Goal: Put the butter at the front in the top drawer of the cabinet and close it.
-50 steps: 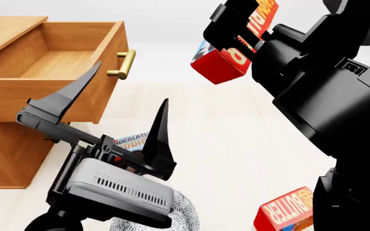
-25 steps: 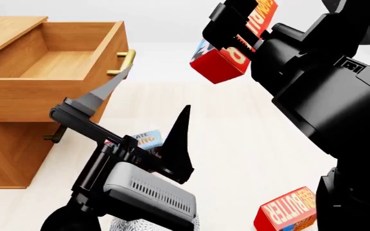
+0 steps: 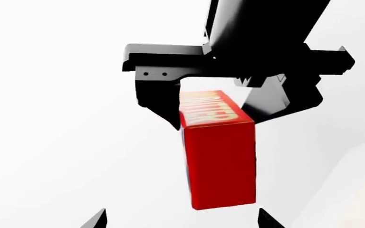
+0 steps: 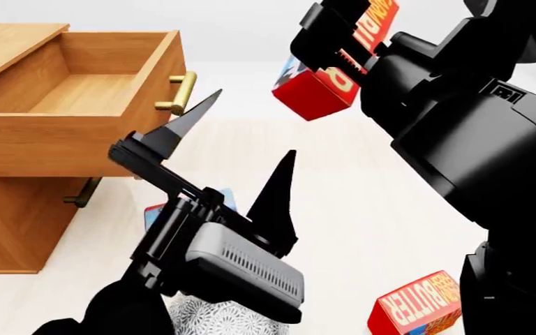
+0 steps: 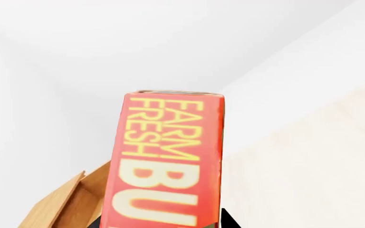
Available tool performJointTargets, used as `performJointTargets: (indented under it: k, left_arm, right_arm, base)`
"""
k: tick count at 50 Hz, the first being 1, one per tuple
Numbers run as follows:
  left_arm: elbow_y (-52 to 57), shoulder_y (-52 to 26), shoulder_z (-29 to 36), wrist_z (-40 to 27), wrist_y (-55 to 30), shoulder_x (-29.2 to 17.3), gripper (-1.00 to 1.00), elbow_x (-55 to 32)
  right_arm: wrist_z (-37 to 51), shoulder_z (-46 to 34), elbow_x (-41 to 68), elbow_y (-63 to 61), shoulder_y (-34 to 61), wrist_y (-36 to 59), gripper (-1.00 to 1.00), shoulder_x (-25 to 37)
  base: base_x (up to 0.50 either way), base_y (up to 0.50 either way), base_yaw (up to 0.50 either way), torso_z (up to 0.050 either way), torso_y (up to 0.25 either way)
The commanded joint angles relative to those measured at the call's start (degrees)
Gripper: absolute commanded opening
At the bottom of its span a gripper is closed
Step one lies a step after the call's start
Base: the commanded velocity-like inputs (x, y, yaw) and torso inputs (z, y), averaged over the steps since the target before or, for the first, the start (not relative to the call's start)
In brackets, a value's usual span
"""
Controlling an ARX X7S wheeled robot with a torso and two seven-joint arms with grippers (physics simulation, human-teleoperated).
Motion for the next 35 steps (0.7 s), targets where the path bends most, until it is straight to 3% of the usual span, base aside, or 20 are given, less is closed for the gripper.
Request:
performJointTargets:
  k: [1,35]
  left_arm:
    - [-2.32,-1.38,1.52,0.46,1.00,1.44,1.00,0.74]
    - [-5.82,-2.84,4.49,0.25,1.93,4.63,1.00,2.55]
  right_arm:
    - [-1.46,0.21,0.07,-0.16,0.70,-0.58,-1.00,0.30]
    - [-3.07,-0.91,0.22,0.06,0.24,-2.28,-1.00,1.33]
  base:
    - [0.00,0.00,0.00,0.000,0.000]
    - [0.00,0.00,0.00,0.000,0.001]
